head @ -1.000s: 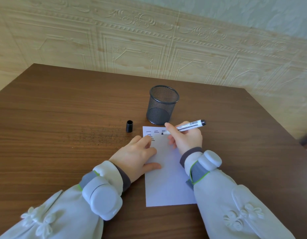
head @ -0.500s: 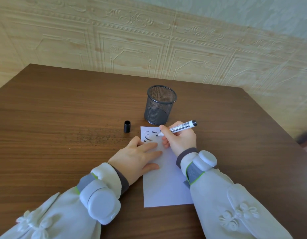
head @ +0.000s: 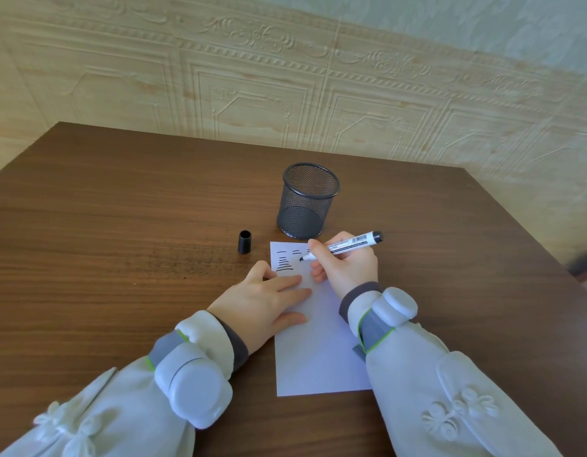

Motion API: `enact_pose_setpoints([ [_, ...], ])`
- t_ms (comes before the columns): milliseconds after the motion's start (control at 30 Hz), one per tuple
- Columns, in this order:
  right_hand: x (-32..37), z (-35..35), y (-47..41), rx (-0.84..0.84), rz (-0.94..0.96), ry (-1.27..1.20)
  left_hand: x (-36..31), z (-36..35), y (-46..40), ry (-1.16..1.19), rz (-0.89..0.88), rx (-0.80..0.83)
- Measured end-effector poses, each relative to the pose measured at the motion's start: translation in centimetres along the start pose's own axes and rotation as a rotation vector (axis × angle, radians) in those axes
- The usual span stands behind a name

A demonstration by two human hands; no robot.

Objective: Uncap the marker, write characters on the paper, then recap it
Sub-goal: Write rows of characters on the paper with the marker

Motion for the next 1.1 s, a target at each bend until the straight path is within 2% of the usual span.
enact_pose_setpoints([
  [433,-0.15,-0.02,-0.08,0.026,-0.009,-0.008,0.25,-0.44,0.05,-0.002,-0.009,-0.045],
  [633,0.11,0.12,0.0,0.031,-0.036,0.075,0.13,-0.29,0.24,0.011,-0.033,-0.081],
  [867,0.12,0.23,-0.07,-0.017,-0.024,-0.038,0.05,0.0,0.11,-0.005,-0.015,-0.039],
  [1100,-0.1,0.16,-0.2,-0.042,-0.016,-0.003,0.1,-0.02,0.13,0.001,-0.012,-0.03],
])
Point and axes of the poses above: each hand's wrist, its own y-axis away from the middle knuckle, its own z-axis out of the back of the hand, x = y × z, the point moved 1 cm from there along -y, towards the middle knuckle, and after that the axes turned 12 degrees about -z, right-handed, at the moved point
